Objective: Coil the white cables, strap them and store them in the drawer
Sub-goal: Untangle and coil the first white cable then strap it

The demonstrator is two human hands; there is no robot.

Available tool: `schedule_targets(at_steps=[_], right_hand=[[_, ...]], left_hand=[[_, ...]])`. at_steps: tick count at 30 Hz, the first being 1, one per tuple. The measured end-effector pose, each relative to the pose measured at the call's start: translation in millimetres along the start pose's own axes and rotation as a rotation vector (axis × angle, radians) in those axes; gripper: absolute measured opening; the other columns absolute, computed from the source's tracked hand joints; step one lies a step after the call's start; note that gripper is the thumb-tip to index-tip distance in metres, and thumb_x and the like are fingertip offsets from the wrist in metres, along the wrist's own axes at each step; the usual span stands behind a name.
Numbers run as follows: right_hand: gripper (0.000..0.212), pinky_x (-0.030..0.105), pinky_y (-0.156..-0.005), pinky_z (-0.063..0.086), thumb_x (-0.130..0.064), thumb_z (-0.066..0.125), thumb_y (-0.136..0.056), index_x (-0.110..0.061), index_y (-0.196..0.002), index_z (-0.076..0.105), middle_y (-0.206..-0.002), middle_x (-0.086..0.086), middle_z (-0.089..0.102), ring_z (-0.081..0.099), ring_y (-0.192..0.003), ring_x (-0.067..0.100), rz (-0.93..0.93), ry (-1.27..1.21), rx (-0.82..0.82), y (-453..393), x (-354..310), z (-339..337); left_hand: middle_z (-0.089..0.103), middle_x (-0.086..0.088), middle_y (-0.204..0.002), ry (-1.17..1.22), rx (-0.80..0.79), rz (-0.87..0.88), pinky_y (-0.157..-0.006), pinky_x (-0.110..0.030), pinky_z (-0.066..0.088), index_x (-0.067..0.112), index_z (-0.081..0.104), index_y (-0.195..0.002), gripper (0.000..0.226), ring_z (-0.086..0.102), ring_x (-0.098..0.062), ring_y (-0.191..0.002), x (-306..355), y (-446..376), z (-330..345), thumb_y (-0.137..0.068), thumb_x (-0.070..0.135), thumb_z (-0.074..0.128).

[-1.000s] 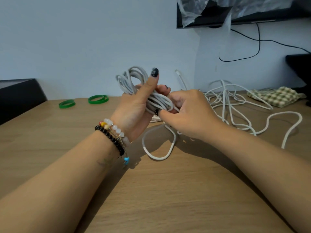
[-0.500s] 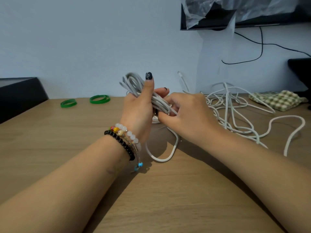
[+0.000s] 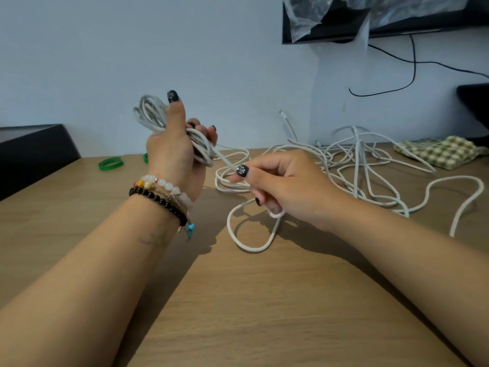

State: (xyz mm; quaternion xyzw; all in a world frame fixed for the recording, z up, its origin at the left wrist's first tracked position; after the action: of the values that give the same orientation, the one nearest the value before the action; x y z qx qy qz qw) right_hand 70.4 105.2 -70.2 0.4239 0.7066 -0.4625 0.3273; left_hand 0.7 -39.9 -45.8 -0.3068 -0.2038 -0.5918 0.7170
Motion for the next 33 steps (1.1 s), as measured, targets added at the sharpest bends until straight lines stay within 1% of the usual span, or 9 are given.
schedule_targets(at_steps=[3, 8, 10, 13, 16, 21, 26, 30, 33], right_hand=[[0.025, 0.021, -0.057, 0.051, -0.004, 0.051, -0.095, 0.014, -0.108, 0.062, -0.057, 0.0, 0.059, 0.062, -0.057, 0.005, 0.154, -0.35, -0.072, -1.3, 6.6, -0.1], [0.035, 0.018, -0.051, 0.053, -0.009, 0.054, -0.081, 0.009, -0.111, 0.059, -0.063, 0.007, 0.059, 0.064, -0.055, 0.014, 0.238, -0.733, -0.195, -2.5, -0.5, -8.4], [0.025, 0.016, -0.044, 0.047, -0.009, 0.054, -0.085, 0.002, -0.106, 0.062, -0.064, 0.007, 0.061, 0.056, -0.045, 0.009, 0.254, -0.575, -0.251, 0.3, -2.8, -8.0], [0.021, 0.018, -0.043, 0.037, -0.013, 0.047, -0.099, -0.007, -0.101, 0.067, -0.064, 0.002, 0.066, 0.046, -0.036, 0.008, 0.176, -0.015, -0.283, 3.6, -2.3, -3.4], [0.023, 0.023, -0.047, 0.042, -0.023, 0.052, -0.099, -0.016, -0.087, 0.07, -0.058, 0.0, 0.065, 0.045, -0.036, 0.011, 0.116, 0.279, -0.175, 2.6, -3.6, -1.1], [0.017, 0.021, -0.056, 0.048, -0.032, 0.073, -0.083, -0.021, -0.071, 0.073, -0.052, -0.008, 0.065, 0.057, -0.048, 0.001, -0.024, 0.471, 0.143, -5.1, -2.8, -17.5], [0.01, 0.021, -0.057, 0.04, -0.026, 0.076, -0.079, -0.019, -0.071, 0.074, -0.056, -0.015, 0.061, 0.055, -0.057, 0.003, -0.158, 0.547, 0.271, -6.6, 2.4, -20.6], [0.015, 0.031, -0.063, 0.05, -0.029, 0.075, -0.08, -0.015, -0.077, 0.076, -0.067, -0.003, 0.069, 0.063, -0.065, 0.014, -0.294, 0.619, 0.379, -7.8, 1.1, -27.9], [0.016, 0.031, -0.06, 0.05, -0.032, 0.074, -0.081, -0.016, -0.077, 0.075, -0.067, -0.005, 0.069, 0.062, -0.062, 0.012, -0.36, 0.65, 0.391, -7.9, -0.6, -32.2]], left_hand=[[0.042, 0.004, -0.045, 0.099, 0.008, -0.037, -0.047, -0.02, 0.046, 0.011, 0.045, -0.074, 0.034, 0.043, -0.007, -0.036, 4.8, -4.9, -3.3, -0.094, 0.034, 0.061], [0.038, 0.007, -0.044, 0.228, -0.007, -0.109, -0.046, -0.018, 0.045, 0.014, 0.04, -0.063, 0.044, 0.042, -0.005, -0.036, 10.6, -9.9, -6.4, -0.093, 0.039, 0.06], [0.038, 0.008, -0.044, 0.246, -0.047, -0.151, -0.047, -0.017, 0.045, 0.016, 0.041, -0.062, 0.044, 0.043, -0.004, -0.036, 9.2, -8.7, -4.0, -0.093, 0.041, 0.059], [0.039, 0.009, -0.045, 0.29, -0.174, -0.262, -0.045, -0.017, 0.045, 0.018, 0.043, -0.069, 0.039, 0.044, -0.003, -0.037, 5.9, -4.0, 1.6, -0.092, 0.044, 0.058], [0.042, 0.009, -0.044, 0.338, -0.395, -0.446, -0.046, -0.017, 0.047, 0.017, 0.046, -0.073, 0.033, 0.046, -0.004, -0.036, -0.1, 4.5, 6.8, -0.085, 0.044, 0.061], [0.04, 0.008, -0.045, 0.146, -0.609, -0.615, -0.048, -0.017, 0.047, 0.018, 0.046, -0.079, 0.025, 0.043, -0.003, -0.037, -15.0, 21.8, 11.6, -0.085, 0.041, 0.054], [0.041, 0.008, -0.048, -0.078, -0.596, -0.534, -0.053, -0.018, 0.05, 0.018, 0.044, -0.074, 0.029, 0.046, -0.002, -0.041, -21.9, 25.8, 11.8, -0.093, 0.038, 0.052], [0.071, -0.002, -0.07, -0.287, -0.544, -0.255, -0.08, -0.03, 0.058, 0.013, 0.069, -0.053, 0.055, 0.072, -0.015, -0.078, -19.9, 25.4, 13.7, -0.098, 0.031, 0.043], [0.07, -0.015, -0.114, -0.417, -0.596, -0.236, -0.099, -0.04, 0.051, 0.011, 0.076, -0.074, 0.05, 0.065, -0.022, -0.112, -21.2, 25.5, 12.6, -0.099, 0.035, 0.04]])
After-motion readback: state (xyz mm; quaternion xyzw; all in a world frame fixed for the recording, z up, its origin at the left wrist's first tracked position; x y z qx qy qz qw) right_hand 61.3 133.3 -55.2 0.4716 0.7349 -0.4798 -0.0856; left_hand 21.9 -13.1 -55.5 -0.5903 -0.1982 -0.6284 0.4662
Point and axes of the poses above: each hand's wrist, its own y-axis away from the middle knuckle, its own z-axis out of the palm, x = y × z, the point moved 3 cm from there along -y, towards the middle knuckle
